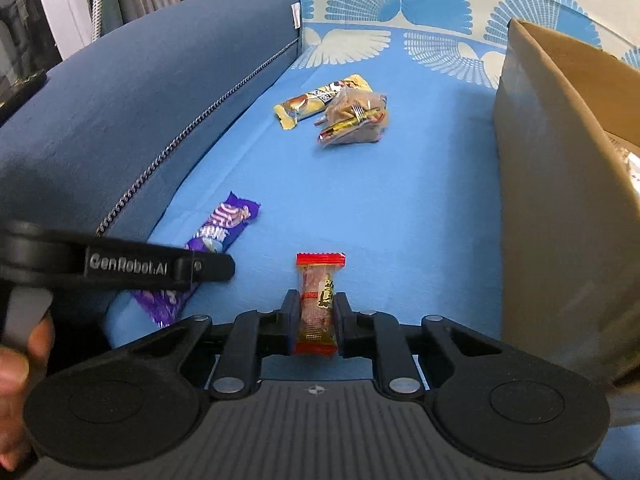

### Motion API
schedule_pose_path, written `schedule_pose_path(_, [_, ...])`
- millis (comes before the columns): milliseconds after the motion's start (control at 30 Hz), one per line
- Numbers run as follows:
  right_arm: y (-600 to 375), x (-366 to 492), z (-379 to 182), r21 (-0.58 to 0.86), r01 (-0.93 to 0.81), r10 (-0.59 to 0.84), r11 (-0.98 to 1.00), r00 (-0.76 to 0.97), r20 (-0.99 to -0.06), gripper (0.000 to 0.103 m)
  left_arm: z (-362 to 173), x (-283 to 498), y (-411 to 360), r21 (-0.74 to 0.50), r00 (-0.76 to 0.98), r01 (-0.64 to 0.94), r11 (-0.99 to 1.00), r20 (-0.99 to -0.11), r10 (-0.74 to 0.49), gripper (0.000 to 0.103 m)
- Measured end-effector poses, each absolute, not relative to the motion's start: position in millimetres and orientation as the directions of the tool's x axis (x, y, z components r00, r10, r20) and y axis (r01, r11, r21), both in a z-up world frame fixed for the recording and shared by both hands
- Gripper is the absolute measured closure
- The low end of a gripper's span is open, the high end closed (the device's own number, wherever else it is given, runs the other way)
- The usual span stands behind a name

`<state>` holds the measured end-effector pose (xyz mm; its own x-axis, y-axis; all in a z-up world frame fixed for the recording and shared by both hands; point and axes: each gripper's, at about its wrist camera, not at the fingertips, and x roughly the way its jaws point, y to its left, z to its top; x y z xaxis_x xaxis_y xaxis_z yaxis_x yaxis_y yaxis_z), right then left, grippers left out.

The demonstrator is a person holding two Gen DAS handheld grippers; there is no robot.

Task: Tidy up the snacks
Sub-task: 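Hold the purple candy bar with the left tool while the right tool holds the small red-topped snack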

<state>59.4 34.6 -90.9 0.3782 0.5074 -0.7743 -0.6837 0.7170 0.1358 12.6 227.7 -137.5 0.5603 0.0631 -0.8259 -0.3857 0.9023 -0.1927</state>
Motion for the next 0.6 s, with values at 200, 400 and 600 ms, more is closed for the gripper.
schedule_pose_path(200, [28,59,-96,0.146,-0.684,0.494,0.715,0.346,-0.798,0.082,-138,14,226,-0.178,0.556,-0.382,0.907,-0.828,0.072,0.054])
schedule_pose_path(400, [30,62,-101,0.145,-0.679,0.490,0.720,0.349,-0.799,0.077,-139,15,222,-0.158,0.552,-0.374,0.914,-0.829,0.082,0.054])
schedule_pose_path(600, [28,58,-100,0.113,-0.696,0.486,0.709,0.366,-0.794,0.083,-139,16,218,-0.135,0.554,-0.361,0.923,-0.827,0.096,0.081])
